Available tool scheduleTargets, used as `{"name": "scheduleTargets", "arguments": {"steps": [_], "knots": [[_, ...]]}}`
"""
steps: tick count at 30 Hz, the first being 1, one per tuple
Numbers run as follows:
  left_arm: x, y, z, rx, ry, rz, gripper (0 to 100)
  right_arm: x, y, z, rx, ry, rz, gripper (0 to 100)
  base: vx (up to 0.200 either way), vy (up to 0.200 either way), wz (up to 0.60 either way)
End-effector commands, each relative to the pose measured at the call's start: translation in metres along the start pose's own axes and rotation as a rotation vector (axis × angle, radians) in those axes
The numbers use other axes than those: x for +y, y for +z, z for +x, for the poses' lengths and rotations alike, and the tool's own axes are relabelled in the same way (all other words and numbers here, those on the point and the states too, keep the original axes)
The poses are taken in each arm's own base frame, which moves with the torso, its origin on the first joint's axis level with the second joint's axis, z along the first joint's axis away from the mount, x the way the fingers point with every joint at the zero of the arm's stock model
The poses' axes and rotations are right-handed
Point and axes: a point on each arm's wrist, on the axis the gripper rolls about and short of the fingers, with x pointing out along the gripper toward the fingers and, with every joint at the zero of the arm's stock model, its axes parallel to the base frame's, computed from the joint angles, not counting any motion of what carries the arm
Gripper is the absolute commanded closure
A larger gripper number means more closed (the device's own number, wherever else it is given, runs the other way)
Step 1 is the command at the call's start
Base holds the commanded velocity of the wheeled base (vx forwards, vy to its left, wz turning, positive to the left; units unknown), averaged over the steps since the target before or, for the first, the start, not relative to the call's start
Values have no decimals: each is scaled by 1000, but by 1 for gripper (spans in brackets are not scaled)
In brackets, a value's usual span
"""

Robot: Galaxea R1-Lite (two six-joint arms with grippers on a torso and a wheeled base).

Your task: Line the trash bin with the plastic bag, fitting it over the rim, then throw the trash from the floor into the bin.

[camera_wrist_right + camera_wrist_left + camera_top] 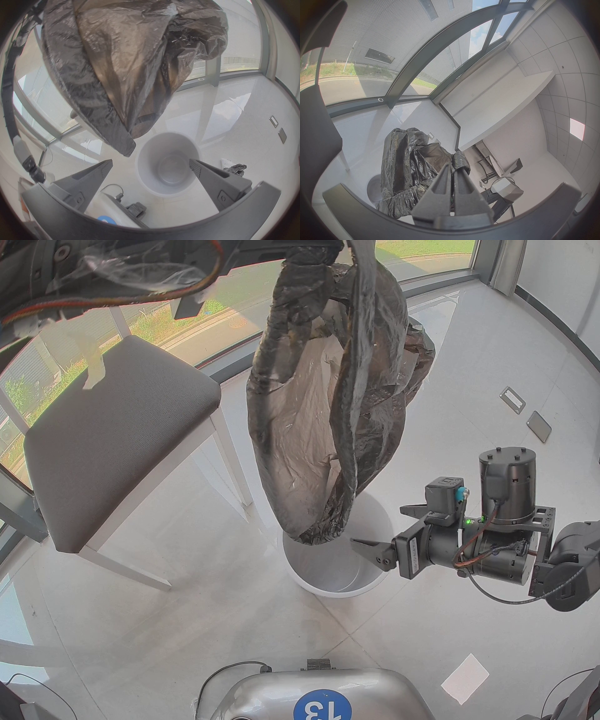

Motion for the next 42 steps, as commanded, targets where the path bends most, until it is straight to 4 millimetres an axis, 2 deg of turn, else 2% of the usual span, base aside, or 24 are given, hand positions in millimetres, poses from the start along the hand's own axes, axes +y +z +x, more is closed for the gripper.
{"name": "scheduleTargets", "arguments": {"steps": [1, 11, 17, 24, 35, 42], "knots": [[-1, 1, 1, -4, -3, -1, 100, 7, 6, 12, -9, -5, 23, 0, 0, 0, 0], [1, 2, 9, -12, 7, -7, 100, 24, 5, 14, -7, 18, 26, 0, 0, 0, 0], [-4, 9, 6, -36, -11, -24, 100, 24, 5, 33, -3, -62, 29, 0, 0, 0, 0], [-8, 11, 2, -45, -23, -29, 100, 24, 20, 53, -55, -165, 112, 0, 0, 0, 0], [-8, 12, 1, -49, -26, -39, 100, 24, 28, 52, -94, -186, 131, 0, 0, 0, 0], [-8, 12, 3, -49, -26, -39, 100, 27, 41, 50, -139, -196, 145, 0, 0, 0, 0]]}}
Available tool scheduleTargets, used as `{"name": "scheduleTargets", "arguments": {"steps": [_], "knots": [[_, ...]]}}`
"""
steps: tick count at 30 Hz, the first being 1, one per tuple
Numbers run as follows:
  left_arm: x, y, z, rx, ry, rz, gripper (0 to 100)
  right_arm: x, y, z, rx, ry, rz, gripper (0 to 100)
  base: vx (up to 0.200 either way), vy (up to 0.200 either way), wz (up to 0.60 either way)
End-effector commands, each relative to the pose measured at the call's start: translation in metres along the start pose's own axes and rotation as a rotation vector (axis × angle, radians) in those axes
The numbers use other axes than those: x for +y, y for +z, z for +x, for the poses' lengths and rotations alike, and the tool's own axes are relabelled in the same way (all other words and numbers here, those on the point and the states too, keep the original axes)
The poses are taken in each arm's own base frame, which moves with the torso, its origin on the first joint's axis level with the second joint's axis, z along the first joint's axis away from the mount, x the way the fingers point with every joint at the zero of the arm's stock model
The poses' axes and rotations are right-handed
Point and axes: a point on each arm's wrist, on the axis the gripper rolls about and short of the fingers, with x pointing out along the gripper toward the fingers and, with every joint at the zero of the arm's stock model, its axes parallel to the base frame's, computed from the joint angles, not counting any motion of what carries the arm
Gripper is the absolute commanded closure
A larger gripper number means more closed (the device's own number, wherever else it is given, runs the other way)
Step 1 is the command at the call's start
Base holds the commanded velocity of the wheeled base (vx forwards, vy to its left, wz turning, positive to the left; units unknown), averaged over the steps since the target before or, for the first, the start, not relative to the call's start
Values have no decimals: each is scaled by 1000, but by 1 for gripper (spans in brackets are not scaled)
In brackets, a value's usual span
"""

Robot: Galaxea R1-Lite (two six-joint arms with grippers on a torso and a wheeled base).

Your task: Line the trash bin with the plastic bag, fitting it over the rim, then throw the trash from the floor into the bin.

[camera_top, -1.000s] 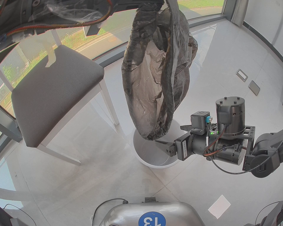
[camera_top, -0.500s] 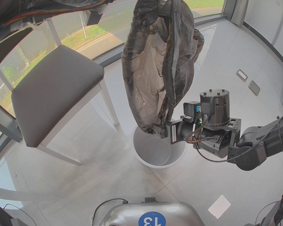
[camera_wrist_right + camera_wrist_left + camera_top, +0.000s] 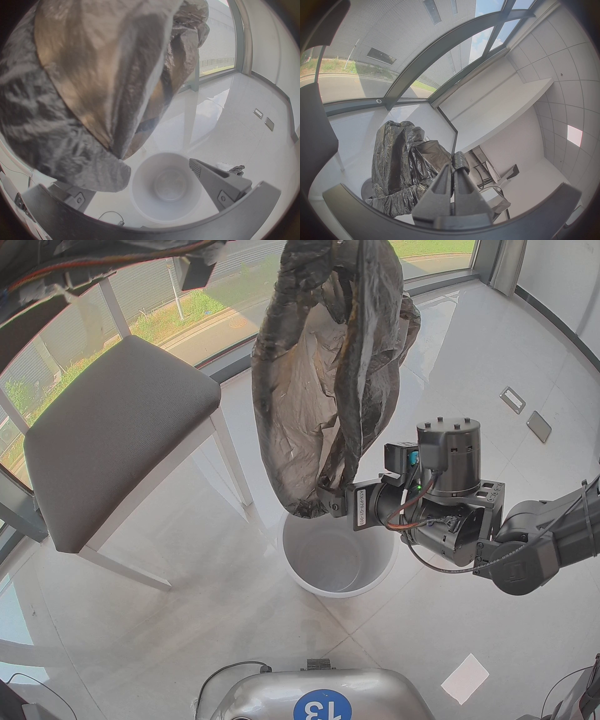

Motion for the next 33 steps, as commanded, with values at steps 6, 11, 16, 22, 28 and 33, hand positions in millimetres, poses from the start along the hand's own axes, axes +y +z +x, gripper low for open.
{"name": "scheduleTargets", "arguments": {"steps": [6, 11, 16, 22, 28, 33], "knots": [[0, 1, 2, -4, -2, 0, 100, 2, 7, -4, -22, 7, 12, 0, 0, 0, 0], [0, 2, 5, -13, -5, -18, 100, 7, 11, -7, -38, 23, 15, 0, 0, 0, 0], [0, 4, 10, -18, -7, -19, 100, 15, 11, -12, -37, 49, 35, 0, 0, 0, 0], [-1, 5, 10, -21, -9, -19, 100, 13, 2, -12, -9, 38, 29, 100, 0, 0, 0], [-1, 5, 10, -24, -10, -20, 100, 12, 1, -12, -6, 28, 28, 100, 0, 0, 0], [-2, 6, 8, -26, -10, -34, 100, 9, -3, -11, 10, 17, 29, 100, 0, 0, 0]]}}
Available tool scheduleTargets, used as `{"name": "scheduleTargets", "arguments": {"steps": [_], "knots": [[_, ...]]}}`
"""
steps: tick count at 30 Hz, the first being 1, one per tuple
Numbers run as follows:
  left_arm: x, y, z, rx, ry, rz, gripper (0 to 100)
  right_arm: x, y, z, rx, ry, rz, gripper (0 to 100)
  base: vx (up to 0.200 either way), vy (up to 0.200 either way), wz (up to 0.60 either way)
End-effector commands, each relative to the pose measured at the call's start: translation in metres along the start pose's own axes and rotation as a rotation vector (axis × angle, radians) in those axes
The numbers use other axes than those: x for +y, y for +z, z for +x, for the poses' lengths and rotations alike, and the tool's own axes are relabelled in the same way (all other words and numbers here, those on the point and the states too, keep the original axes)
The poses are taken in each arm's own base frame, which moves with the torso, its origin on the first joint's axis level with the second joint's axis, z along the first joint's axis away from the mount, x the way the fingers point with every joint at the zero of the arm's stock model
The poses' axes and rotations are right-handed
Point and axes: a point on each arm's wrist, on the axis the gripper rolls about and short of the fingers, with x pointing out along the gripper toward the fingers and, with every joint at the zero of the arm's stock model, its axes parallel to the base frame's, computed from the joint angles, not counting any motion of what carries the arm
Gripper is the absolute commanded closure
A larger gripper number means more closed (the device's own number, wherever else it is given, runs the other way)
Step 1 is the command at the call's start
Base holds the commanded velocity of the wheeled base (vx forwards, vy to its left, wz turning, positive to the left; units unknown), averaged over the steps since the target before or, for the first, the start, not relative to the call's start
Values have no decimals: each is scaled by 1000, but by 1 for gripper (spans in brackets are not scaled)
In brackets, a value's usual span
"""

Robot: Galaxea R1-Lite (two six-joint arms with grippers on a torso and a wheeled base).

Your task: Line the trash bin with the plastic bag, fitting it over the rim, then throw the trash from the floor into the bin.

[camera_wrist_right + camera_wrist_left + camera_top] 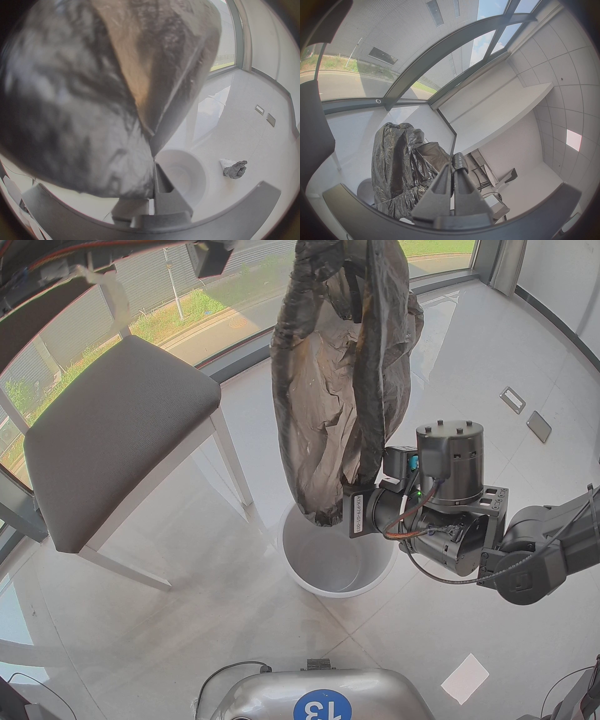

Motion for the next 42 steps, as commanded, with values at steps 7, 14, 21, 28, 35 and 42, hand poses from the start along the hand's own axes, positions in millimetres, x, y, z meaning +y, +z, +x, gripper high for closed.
{"name": "scheduleTargets", "arguments": {"steps": [7, 14, 21, 28, 35, 42], "knots": [[6, -7, 0, 37, 42, -14, 100, -11, -13, -19, 67, -72, -32, 100, 0, 0, 0], [28, -31, -9, 181, 201, -21, 100, -36, -33, -77, 133, -95, -85, 100, 0, 0, 0], [42, -61, -34, 359, 353, -26, 100, -58, -88, -115, 305, -92, -159, 100, 0, 0, 0], [61, -81, -55, 455, 457, -36, 100, -60, -109, -116, 416, -1, -167, 100, 0, 0, 0], [75, -87, -58, 493, 522, -58, 100, -53, -113, -79, 463, -1, -171, 100, 0, 0, 0], [96, -96, -31, 518, 562, -75, 100, -50, -114, -51, 475, -14, -174, 100, 0, 0, 0]]}}
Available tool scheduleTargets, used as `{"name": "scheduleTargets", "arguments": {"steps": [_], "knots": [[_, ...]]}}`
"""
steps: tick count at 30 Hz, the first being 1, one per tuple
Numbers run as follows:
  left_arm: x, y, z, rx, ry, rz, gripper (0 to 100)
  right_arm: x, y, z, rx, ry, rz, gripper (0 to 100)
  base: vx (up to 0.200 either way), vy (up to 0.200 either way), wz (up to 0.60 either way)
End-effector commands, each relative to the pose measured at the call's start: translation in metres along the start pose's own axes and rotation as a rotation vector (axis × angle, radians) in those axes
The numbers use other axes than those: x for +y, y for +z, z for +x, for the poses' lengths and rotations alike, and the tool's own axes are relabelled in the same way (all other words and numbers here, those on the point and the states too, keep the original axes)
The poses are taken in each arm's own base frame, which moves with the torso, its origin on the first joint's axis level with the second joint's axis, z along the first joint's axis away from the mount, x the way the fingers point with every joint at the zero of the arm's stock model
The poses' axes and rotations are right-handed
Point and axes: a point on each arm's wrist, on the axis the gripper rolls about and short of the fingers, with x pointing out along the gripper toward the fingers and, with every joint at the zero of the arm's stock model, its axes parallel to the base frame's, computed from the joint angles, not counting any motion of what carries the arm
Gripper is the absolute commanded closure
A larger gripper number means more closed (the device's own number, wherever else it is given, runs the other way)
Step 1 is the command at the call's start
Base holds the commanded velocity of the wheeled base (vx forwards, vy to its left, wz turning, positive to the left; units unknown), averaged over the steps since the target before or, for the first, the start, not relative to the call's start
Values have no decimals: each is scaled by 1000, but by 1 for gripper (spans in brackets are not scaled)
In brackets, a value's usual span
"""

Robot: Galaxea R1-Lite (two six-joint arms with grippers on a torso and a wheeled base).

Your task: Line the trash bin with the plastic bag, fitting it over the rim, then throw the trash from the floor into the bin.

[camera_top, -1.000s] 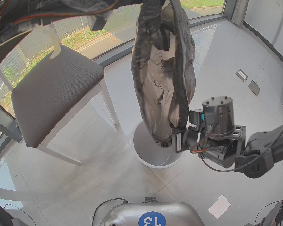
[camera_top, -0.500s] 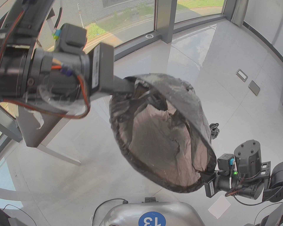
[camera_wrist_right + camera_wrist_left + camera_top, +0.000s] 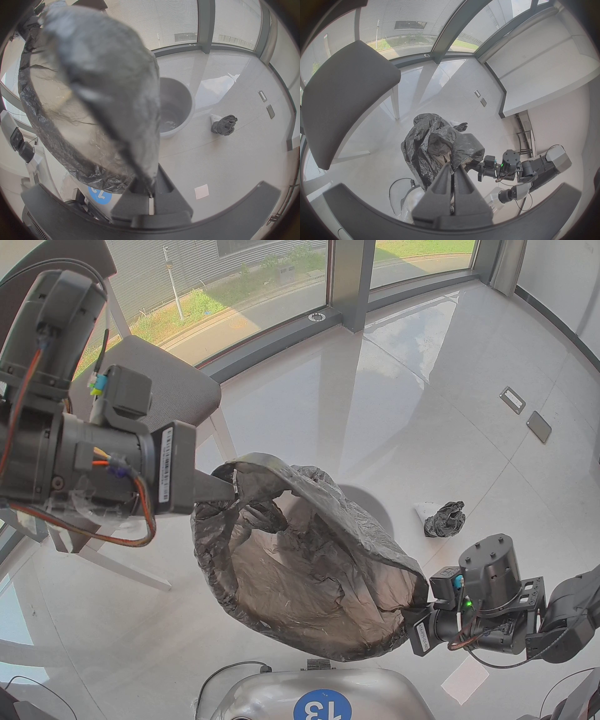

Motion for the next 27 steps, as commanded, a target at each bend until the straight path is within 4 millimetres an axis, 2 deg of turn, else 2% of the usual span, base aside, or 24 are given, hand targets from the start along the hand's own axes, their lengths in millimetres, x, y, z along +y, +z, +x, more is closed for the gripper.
{"name": "scheduleTargets", "arguments": {"steps": [1, 9, 17, 22, 27], "knots": [[3, 7, 27, 15, 26, -16, 100, -2, -1, 23, 49, -21, -8, 100, 0, 0, 0], [-4, 21, 57, 22, 23, -13, 100, -22, -10, 21, 83, -47, 20, 100, 0, 0, 0], [-4, 30, 78, 27, 36, -27, 100, -31, -15, 6, 31, -62, 53, 100, 0, 0, 0], [14, 31, 104, 61, 98, -64, 100, -40, -15, 9, 27, -91, 82, 100, 0, 0, 0], [31, 37, 110, 54, 136, -97, 100, -39, -9, 21, 3, -85, 81, 100, 0, 0, 0]]}}
